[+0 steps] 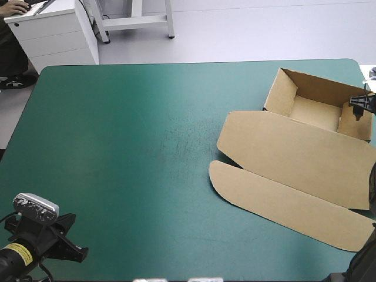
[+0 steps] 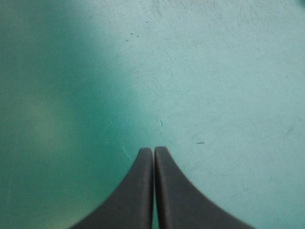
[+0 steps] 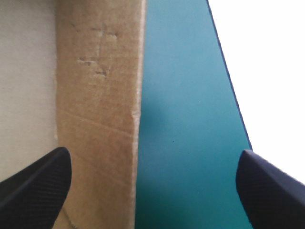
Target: Fold the box
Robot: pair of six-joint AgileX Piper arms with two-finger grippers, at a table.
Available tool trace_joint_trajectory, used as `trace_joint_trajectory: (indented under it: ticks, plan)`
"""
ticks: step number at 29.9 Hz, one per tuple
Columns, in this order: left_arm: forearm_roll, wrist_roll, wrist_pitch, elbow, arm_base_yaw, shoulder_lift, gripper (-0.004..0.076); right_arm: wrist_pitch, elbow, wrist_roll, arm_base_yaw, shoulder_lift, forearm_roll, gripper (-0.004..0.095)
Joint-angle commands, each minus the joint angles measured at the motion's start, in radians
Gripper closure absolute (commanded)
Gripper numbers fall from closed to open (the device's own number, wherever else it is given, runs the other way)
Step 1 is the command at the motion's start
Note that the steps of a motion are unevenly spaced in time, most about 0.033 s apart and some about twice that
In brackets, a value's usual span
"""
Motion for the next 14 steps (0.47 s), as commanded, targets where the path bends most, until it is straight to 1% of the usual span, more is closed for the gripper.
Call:
trace_joint_trajectory:
  ticks: [1,4,5,6,7,9,10,12,13,14]
  plan:
    - [0.005,0.003,-0.051,-0.024,-0.004,0.013,0.0734,0.015,-0.031,0.007,-0.005,-0.158,0.037,0.0062]
    - [0.005,0.003,-0.051,-0.024,-0.004,0.013,0.0734,0.015,-0.031,0.007,-0.005,-0.248,0.131,0.0125]
    - [0.005,0.003,-0.051,-0.024,-0.004,0.013,0.0734,0.015,-0.03,0.007,-0.005,-0.28,0.167,0.017]
    - [0.005,0.003,-0.051,-0.024,-0.004,0.013,0.0734,0.015,-0.028,0.001,-0.002,-0.313,0.203,0.0239]
    - [0.005,0.003,-0.051,-0.024,-0.004,0.013,0.0734,0.015,-0.023,-0.01,0.002,-0.338,0.237,0.0332]
    - [0.005,0.003,-0.051,-0.024,-0.004,0.013,0.0734,0.015,0.002,-0.025,0.022,-0.403,0.278,0.0574]
    - [0.005,0.003,-0.051,-0.024,-0.004,0.013,0.0734,0.015,0.018,-0.04,0.034,-0.429,0.287,0.0679]
    - [0.005,0.003,-0.051,-0.024,-0.004,0.013,0.0734,0.015,0.07,-0.053,0.074,-0.501,0.292,0.0935]
    - [0.005,0.003,-0.051,-0.024,-0.004,0.013,0.0734,0.015,0.102,-0.052,0.098,-0.532,0.292,0.0911]
    - [0.007,0.003,-0.053,-0.024,-0.004,0.013,0.0734,0.015,0.138,-0.052,0.125,-0.564,0.292,0.0908]
